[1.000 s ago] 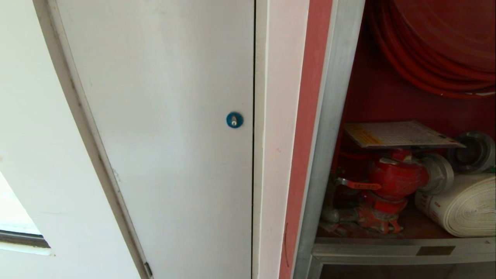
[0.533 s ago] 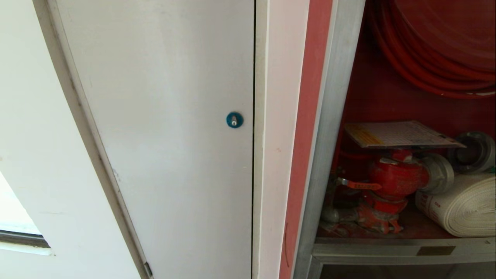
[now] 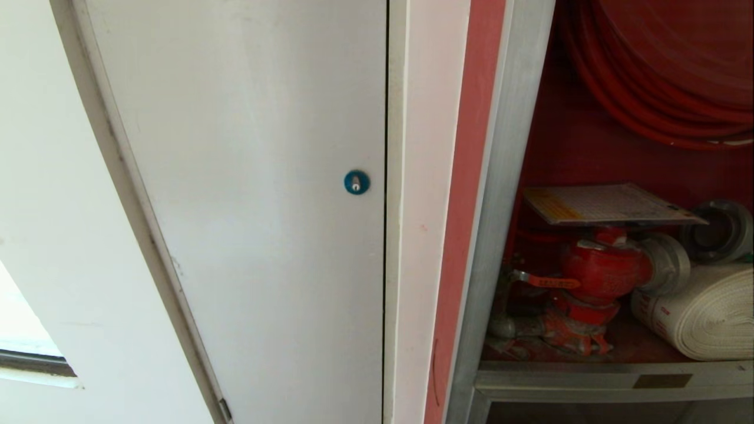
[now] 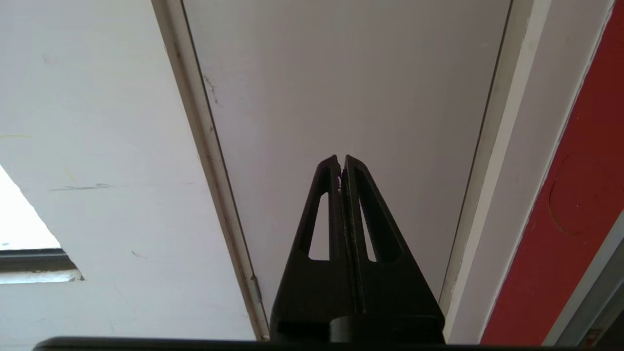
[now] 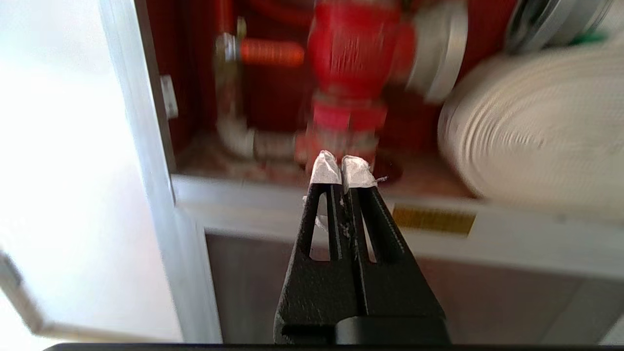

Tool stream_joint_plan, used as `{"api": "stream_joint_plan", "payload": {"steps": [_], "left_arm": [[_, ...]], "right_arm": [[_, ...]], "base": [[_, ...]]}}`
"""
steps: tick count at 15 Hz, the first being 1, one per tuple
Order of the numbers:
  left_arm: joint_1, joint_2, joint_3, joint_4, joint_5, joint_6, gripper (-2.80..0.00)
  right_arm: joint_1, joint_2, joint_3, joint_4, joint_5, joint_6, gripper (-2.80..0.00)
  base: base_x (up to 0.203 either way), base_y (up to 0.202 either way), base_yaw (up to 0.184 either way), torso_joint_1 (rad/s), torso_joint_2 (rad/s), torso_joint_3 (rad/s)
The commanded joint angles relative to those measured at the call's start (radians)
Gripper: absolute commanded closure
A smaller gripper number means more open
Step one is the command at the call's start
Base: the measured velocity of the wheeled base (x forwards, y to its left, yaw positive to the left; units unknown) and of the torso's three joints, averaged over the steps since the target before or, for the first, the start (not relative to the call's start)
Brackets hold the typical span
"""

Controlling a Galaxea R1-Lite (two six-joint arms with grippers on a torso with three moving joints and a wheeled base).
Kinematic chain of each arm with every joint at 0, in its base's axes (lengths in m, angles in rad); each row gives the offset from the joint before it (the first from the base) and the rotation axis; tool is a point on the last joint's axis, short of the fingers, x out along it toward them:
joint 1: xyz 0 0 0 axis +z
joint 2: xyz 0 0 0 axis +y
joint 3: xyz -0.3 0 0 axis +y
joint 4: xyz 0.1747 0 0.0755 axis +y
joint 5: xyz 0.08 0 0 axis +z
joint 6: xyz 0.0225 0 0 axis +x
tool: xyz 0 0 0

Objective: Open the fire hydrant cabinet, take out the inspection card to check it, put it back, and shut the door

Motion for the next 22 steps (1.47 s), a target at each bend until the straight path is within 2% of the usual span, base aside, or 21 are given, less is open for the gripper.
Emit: {"api": "stream_joint_plan", "payload": {"steps": [1, 5, 7, 13, 17, 22], "left_arm": [[0.0, 0.001, 0.028, -0.001, 0.0, 0.0, 0.0], [0.0, 0.001, 0.028, -0.001, 0.0, 0.0, 0.0], [0.0, 0.001, 0.028, -0.001, 0.0, 0.0, 0.0], [0.0, 0.001, 0.028, -0.001, 0.0, 0.0, 0.0], [0.0, 0.001, 0.028, -0.001, 0.0, 0.0, 0.0], [0.0, 0.001, 0.028, -0.001, 0.0, 0.0, 0.0]], "right_arm": [[0.001, 0.001, 0.002, 0.014, 0.002, -0.004, 0.0], [0.001, 0.001, 0.002, 0.053, -0.047, -0.001, 0.0], [0.001, 0.001, 0.003, 0.097, -0.047, -0.001, 0.0], [0.001, 0.001, 0.002, 0.099, -0.047, 0.007, 0.0], [0.001, 0.001, 0.002, 0.095, -0.052, 0.065, 0.0], [0.001, 0.001, 0.002, 0.095, -0.052, 0.064, 0.0]], "base": [[0.0, 0.0, 0.0, 0.0, 0.0, 0.0], [0.0, 0.0, 0.0, 0.0, 0.0, 0.0], [0.0, 0.0, 0.0, 0.0, 0.0, 0.0], [0.0, 0.0, 0.0, 0.0, 0.0, 0.0], [0.0, 0.0, 0.0, 0.0, 0.0, 0.0], [0.0, 0.0, 0.0, 0.0, 0.0, 0.0]]}}
